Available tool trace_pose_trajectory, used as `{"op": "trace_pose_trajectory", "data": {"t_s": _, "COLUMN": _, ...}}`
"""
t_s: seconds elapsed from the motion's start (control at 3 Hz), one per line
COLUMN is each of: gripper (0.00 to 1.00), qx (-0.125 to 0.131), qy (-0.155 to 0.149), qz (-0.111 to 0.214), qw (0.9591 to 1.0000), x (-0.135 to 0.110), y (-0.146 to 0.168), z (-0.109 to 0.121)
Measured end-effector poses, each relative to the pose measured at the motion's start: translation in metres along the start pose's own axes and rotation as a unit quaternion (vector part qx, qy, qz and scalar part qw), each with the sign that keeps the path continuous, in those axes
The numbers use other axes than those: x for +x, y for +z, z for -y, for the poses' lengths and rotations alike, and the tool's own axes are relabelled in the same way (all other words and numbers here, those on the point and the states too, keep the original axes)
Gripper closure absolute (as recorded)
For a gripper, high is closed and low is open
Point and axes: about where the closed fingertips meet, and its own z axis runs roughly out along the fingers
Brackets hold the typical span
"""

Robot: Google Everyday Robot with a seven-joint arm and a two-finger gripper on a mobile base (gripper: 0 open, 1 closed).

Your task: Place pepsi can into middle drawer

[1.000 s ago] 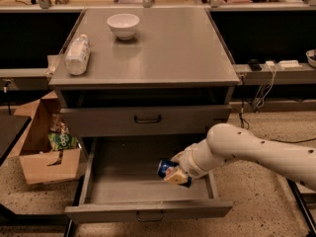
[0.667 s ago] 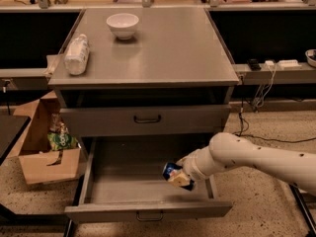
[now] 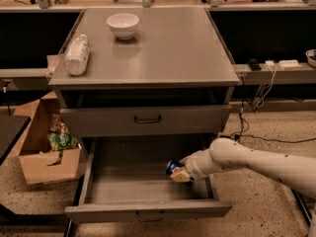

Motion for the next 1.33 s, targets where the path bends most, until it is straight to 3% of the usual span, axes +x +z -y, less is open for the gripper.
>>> {"op": "trace_pose_trajectory", "data": {"t_s": 0.33, "gripper": 1.0, "qx": -0.003, "qy": 0.011, "qz": 0.007, "qw": 0.9999, "x": 0.007, "y": 0.029, "z": 0.027}}
{"op": "trace_pose_trajectory", "data": {"t_s": 0.67, "gripper": 1.0, "qx": -0.012, "qy": 0.012, "qz": 0.008, "qw": 0.9998, "x": 0.007, "y": 0.049, "z": 0.037}}
{"op": "trace_pose_trajectory", "data": {"t_s": 1.33, "gripper": 0.58, "qx": -0.055, "qy": 0.005, "qz": 0.015, "qw": 0.9984, "x": -0.008, "y": 0.087, "z": 0.05}}
